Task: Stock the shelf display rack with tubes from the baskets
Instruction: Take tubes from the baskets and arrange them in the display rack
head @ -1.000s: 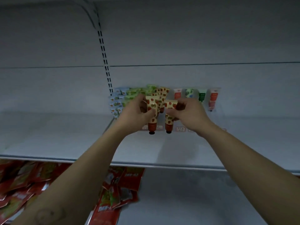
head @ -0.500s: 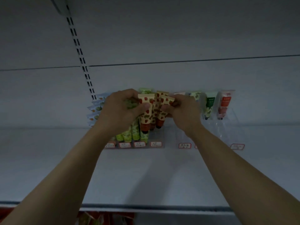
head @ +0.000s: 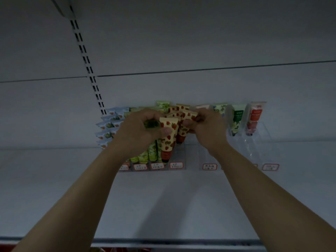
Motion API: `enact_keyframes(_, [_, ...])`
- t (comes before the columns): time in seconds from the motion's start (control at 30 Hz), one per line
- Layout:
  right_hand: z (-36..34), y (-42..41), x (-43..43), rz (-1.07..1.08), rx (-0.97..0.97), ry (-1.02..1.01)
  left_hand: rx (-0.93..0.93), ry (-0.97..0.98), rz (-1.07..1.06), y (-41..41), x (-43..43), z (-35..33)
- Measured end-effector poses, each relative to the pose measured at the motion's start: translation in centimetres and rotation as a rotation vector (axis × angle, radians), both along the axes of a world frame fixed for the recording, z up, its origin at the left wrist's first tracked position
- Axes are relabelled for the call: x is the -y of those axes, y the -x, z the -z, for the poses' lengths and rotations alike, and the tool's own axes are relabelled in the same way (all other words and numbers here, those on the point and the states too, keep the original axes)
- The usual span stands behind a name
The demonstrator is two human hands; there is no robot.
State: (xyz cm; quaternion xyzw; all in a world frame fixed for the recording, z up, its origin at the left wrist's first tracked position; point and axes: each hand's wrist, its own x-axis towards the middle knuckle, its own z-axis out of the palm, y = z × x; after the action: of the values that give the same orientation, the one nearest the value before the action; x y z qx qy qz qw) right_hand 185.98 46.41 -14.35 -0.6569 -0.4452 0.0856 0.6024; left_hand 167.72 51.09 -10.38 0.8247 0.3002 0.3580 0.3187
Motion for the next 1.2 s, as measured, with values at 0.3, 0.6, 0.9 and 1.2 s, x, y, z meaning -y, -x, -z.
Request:
enact_keyframes(0.3, [-1.7,-0.4,0.1,0.080,0.513,0.247,-0.015,0.023,-0.003,-0.4,0.2,0.0])
enact_keyframes(0.6, [-4.3,2.3,-0.9,0.149,1.116,0.310,-0.024,-0.009,0.070,-0.3,-0.6,0.0])
enact_keyframes(0.9, [-4.8,1.9,-1.3,0.046,1.083,0.503,-0.032,-0.113,-0.009,0.9,-1.0,-1.3])
enact_keyframes(1.2, [-3.9,2.5,-1.6,0.048,1.087,0.523,-0.191,-0.234,-0.087,0.9,-1.4,0.2])
